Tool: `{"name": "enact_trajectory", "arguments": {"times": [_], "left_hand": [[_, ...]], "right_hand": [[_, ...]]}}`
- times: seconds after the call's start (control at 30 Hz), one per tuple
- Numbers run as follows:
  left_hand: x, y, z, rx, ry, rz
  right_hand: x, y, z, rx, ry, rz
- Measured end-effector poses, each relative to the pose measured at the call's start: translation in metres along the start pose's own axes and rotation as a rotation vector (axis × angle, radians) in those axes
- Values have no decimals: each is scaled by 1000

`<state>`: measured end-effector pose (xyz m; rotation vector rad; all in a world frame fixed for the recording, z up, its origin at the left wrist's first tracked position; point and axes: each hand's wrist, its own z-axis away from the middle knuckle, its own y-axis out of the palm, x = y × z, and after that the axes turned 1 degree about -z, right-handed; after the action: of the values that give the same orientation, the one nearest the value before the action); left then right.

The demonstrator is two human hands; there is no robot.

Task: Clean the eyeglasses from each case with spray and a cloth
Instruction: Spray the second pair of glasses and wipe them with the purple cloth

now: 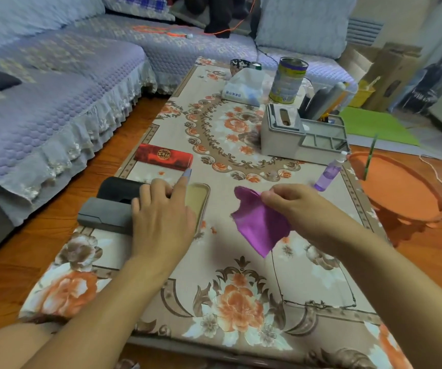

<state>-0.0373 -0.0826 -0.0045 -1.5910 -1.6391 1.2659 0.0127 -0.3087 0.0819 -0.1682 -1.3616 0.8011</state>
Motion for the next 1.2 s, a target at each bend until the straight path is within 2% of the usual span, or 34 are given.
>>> {"name": "enact_trajectory", "arguments": {"times": [0.03, 0.07, 0.13, 0.17, 0.2, 0.27, 0.33, 0.37, 0.43, 0.5, 0.63, 0.7, 0.8, 0.93, 1.07, 1.13, 1.2], "left_hand": [[-9, -10, 2, 16, -32, 198], [-18, -21, 5, 114, -119, 449], [-35, -37, 15, 481, -370, 981], [-42, -43, 21, 658, -488, 1176], [-47, -44, 26, 756, -565, 1287], [-52, -40, 30, 712, -579, 1276], [-53, -37, 27, 575, -493, 1068], [-53, -39, 25, 557, -442, 1004], [-55, -39, 23, 619, -367, 994], [-58, -40, 25, 664, -360, 1077], [-65, -40, 26, 618, -365, 1160], [-66, -40, 27, 676, -379, 1248], [-69, -42, 27, 865, -526, 1556], [-64, -41, 25, 872, -625, 1726], [-58, -42, 24, 810, -563, 1596], [-54, -45, 20, 773, -521, 1497], [-48, -45, 17, 723, -422, 1279]], "right_hand": [[-4, 0, 2, 25, -10, -97], [-6, 1, 4, 55, -16, -213], [-9, 5, 11, 132, -3, -439], [-10, 8, 15, 172, 3, -506], [-12, 11, 18, 192, 7, -534], [-18, 20, 23, 139, 20, -532], [-23, 29, 27, 4, 34, -498], [-25, 32, 29, -39, 35, -480], [-30, 36, 34, -54, 48, -492], [-32, 36, 38, -23, 54, -517], [-28, 31, 43, -29, 38, -495], [-26, 31, 44, -15, 24, -494], [-24, 35, 44, 19, 47, -530], [-27, 34, 45, 63, 108, -654], [-27, 31, 50, 115, 177, -734], [-25, 30, 52, 77, 181, -741], [-22, 26, 53, -10, 139, -665]]}}
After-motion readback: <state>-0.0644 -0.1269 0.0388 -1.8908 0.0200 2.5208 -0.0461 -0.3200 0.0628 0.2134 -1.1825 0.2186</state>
